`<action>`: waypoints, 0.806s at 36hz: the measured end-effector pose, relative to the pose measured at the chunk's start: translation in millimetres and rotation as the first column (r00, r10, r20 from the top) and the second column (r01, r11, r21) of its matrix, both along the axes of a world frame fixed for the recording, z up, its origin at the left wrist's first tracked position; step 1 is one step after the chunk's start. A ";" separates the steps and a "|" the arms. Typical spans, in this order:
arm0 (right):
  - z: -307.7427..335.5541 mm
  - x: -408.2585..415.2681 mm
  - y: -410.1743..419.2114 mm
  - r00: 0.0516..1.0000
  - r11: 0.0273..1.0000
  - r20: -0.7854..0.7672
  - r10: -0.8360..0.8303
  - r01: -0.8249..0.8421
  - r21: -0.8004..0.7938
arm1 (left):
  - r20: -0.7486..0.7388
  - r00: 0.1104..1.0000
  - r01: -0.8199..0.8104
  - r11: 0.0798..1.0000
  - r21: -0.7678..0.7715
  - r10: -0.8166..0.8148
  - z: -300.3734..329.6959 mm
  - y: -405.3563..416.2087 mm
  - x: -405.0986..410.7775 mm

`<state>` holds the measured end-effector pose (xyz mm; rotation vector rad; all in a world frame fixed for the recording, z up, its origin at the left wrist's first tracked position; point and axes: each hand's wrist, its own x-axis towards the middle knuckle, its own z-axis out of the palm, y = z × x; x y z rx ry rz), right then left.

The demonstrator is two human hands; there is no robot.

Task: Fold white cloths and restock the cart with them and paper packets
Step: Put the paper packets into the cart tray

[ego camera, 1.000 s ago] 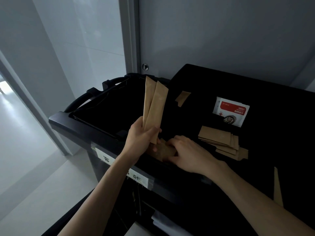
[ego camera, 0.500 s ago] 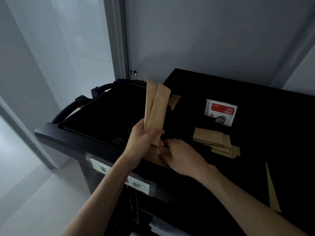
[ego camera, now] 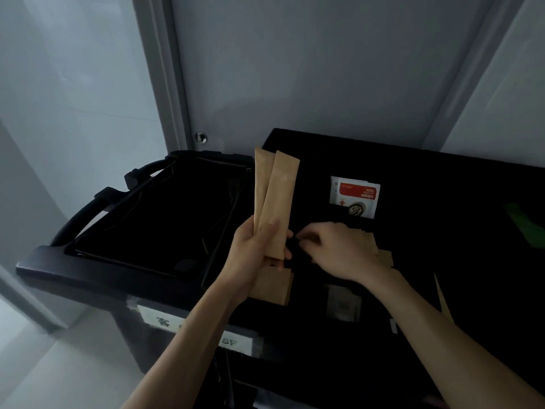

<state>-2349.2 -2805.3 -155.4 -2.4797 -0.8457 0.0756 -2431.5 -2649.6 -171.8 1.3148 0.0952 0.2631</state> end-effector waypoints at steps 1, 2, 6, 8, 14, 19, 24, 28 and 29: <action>5.1 5.8 -3.0 0.997 0.990 -0.064 -0.053 0.061 0.124 | 0.002 1.000 0.017 1.000 -0.017 -0.017 0.6 -2.8 1.6; 9.3 10.5 -5.6 0.984 0.958 -0.161 -0.075 0.116 0.261 | 0.003 0.999 0.034 0.999 -0.029 -0.034 1.0 -5.6 3.3; 20.2 24.6 -13.6 0.828 0.793 -0.519 0.213 0.163 0.587 | 0.013 0.992 0.124 0.992 -0.037 -0.124 2.6 -16.5 13.0; 15.5 28.7 -12.7 0.841 0.803 -0.479 0.252 0.095 0.589 | -0.011 0.986 0.168 0.985 -0.048 -0.169 4.2 -21.3 19.5; -0.3 42.8 -3.1 0.868 0.796 -0.468 0.167 0.161 0.583 | -0.185 0.976 0.103 0.993 -0.051 -0.111 6.4 -29.3 41.0; -11.1 59.3 -2.4 0.813 0.762 -0.577 0.082 0.322 0.562 | -0.324 0.946 0.095 0.972 0.214 -0.021 2.8 -28.0 60.8; -24.0 66.5 -4.0 0.758 0.746 -0.646 0.094 0.376 0.550 | -0.284 0.945 -0.010 0.878 0.479 0.166 -4.4 -18.1 68.1; -26.1 74.0 2.8 0.742 0.738 -0.661 0.111 0.384 0.555 | -0.240 0.948 -0.054 0.847 0.529 0.210 -4.4 -12.3 77.2; -24.6 78.3 4.9 0.749 0.743 -0.654 0.107 0.376 0.553 | -0.225 0.950 -0.064 0.841 0.537 0.216 -2.9 -10.1 82.1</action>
